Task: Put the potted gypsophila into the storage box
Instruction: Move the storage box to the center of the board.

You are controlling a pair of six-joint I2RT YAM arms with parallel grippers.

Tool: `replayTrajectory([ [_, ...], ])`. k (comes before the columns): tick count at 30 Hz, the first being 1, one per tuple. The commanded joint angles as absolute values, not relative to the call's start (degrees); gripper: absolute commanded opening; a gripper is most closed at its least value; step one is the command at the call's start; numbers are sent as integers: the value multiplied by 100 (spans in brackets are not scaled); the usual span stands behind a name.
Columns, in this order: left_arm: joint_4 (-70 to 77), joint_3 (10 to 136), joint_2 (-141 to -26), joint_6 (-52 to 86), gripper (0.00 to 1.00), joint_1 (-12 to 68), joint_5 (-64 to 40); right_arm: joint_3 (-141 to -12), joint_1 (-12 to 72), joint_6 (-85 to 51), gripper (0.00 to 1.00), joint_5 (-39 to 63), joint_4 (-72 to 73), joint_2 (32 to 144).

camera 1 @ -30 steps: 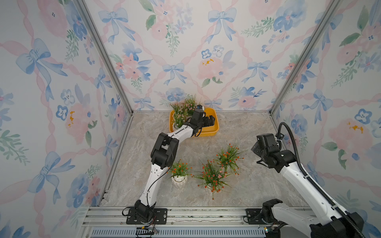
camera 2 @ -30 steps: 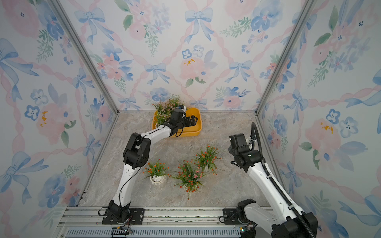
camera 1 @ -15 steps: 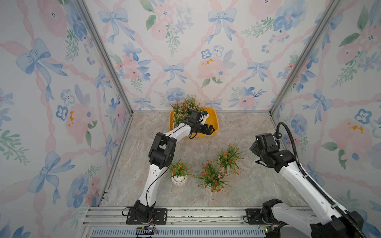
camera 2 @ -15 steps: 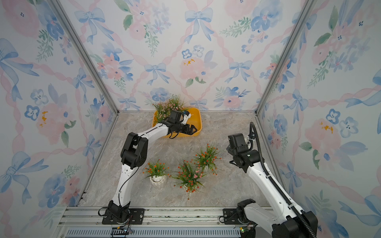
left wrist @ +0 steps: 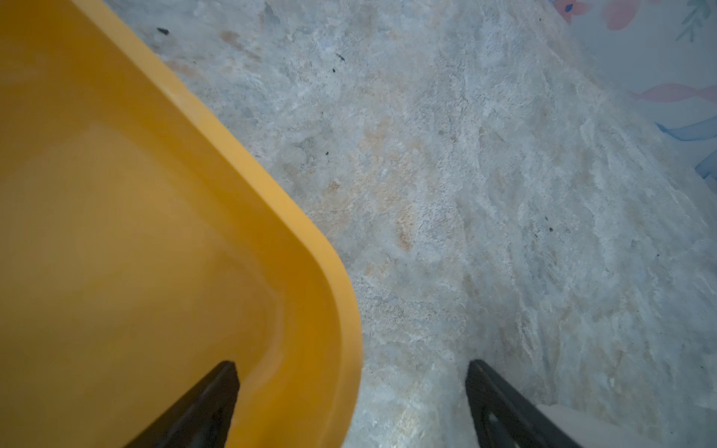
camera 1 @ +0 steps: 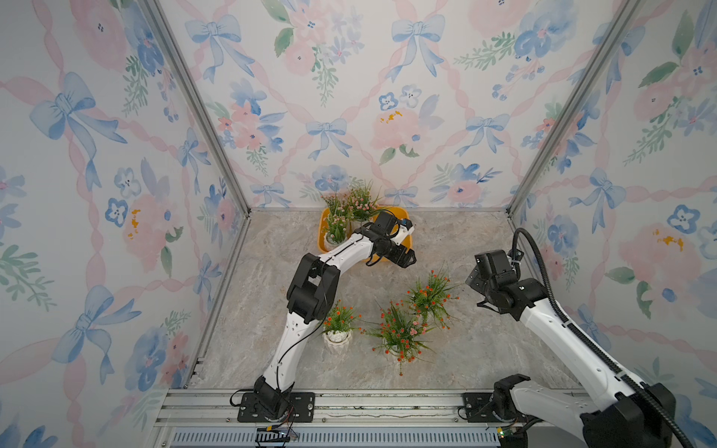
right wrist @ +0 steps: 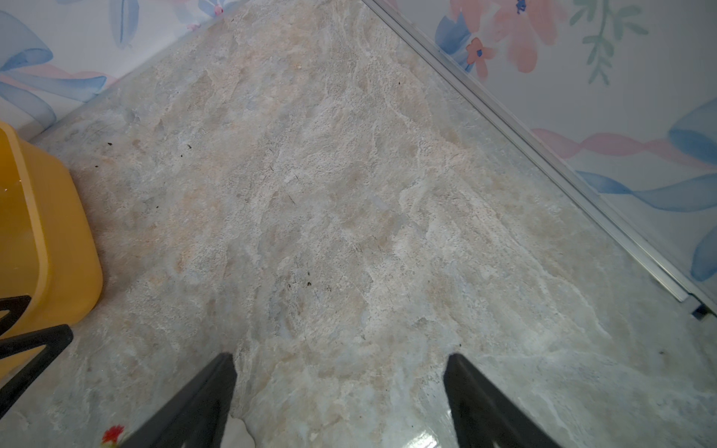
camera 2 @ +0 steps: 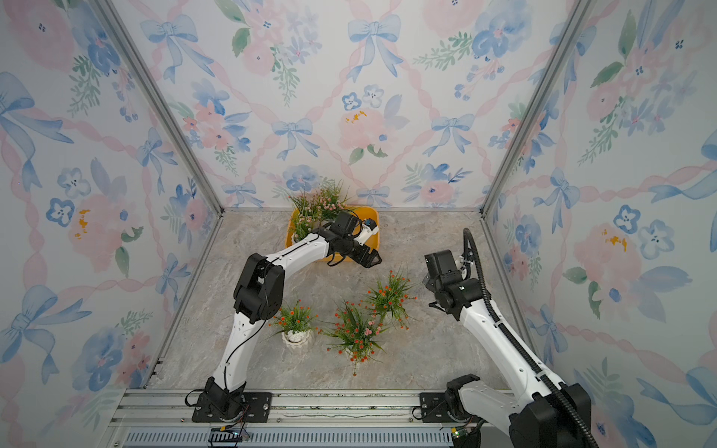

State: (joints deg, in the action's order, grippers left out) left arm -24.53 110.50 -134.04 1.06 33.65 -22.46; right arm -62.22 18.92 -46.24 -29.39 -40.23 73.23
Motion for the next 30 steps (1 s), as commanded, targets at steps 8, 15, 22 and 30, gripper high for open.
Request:
replayTrajectory([
  [8, -3050, 10650, -13246, 355, 89, 3714, -2953, -6116, 1886, -4522, 88, -2719, -4182, 7326],
  [15, -3046, 10861, -13400, 649, 89, 4118, -3073, -5516, 1828, -4673, 89, -2496, -4373, 6806],
  [22, -3041, 11578, -13899, 1088, 89, 4453, -2954, -5003, 1797, -4798, 89, -2384, -4663, 6025],
  [30, -3037, 12902, -14698, 1822, 90, 4606, -2619, -4438, 1775, -4857, 90, -1755, -4692, 5306],
])
